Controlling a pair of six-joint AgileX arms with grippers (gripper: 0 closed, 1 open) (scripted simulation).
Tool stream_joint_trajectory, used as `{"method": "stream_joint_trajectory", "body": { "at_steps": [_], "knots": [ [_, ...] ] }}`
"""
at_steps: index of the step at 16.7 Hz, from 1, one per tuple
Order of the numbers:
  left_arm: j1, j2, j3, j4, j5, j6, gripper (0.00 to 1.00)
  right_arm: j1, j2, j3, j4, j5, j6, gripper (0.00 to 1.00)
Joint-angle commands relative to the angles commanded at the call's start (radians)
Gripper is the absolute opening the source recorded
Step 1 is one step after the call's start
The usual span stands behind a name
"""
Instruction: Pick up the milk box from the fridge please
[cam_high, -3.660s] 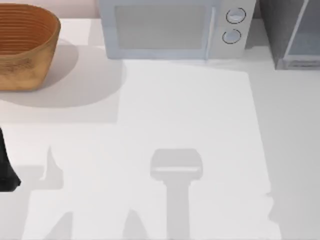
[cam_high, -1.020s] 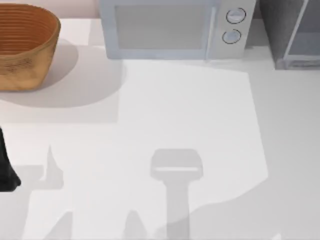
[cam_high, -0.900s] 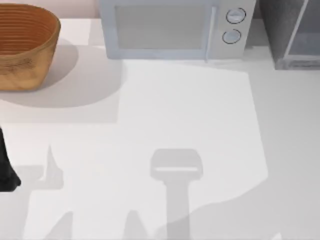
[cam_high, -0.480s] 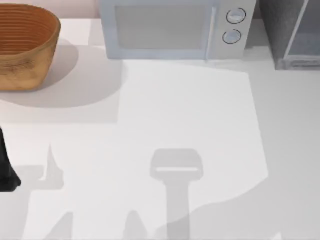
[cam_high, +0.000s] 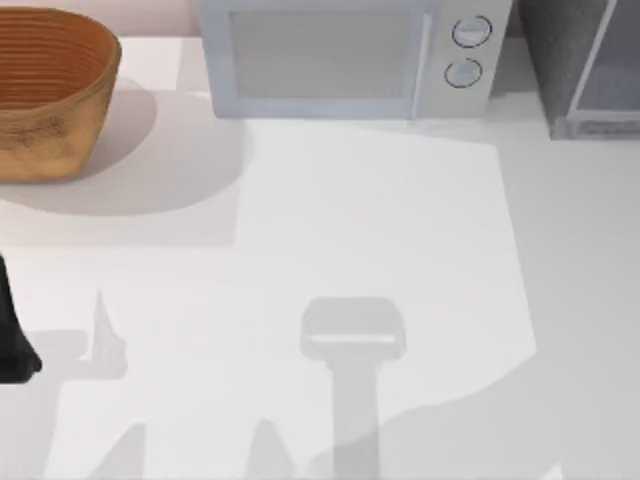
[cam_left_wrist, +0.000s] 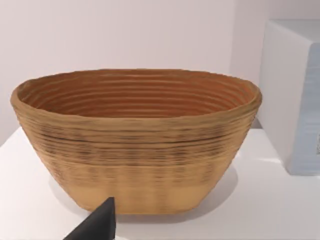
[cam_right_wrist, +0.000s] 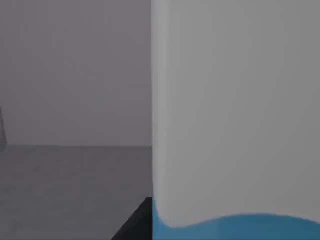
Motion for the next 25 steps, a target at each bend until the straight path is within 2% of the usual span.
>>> {"method": "stream_joint_trajectory", "body": {
  "at_steps": [6, 13, 19, 25],
  "knots": [
    [0.000, 0.000, 0.000, 0.000, 0.000, 0.000, 1.00, -0.003, -0.005, 0.000, -0.003, 0.000, 0.001, 0.00],
    [0.000, 0.000, 0.000, 0.000, 0.000, 0.000, 1.00, -0.003, -0.120, 0.026, -0.150, -0.002, 0.003, 0.00],
    [0.000, 0.000, 0.000, 0.000, 0.000, 0.000, 1.00, -0.002, -0.132, 0.026, -0.161, -0.004, 0.004, 0.00],
    [0.000, 0.000, 0.000, 0.000, 0.000, 0.000, 1.00, -0.034, -0.271, -0.194, -0.083, -0.053, 0.004, 0.00]
  ]
}}
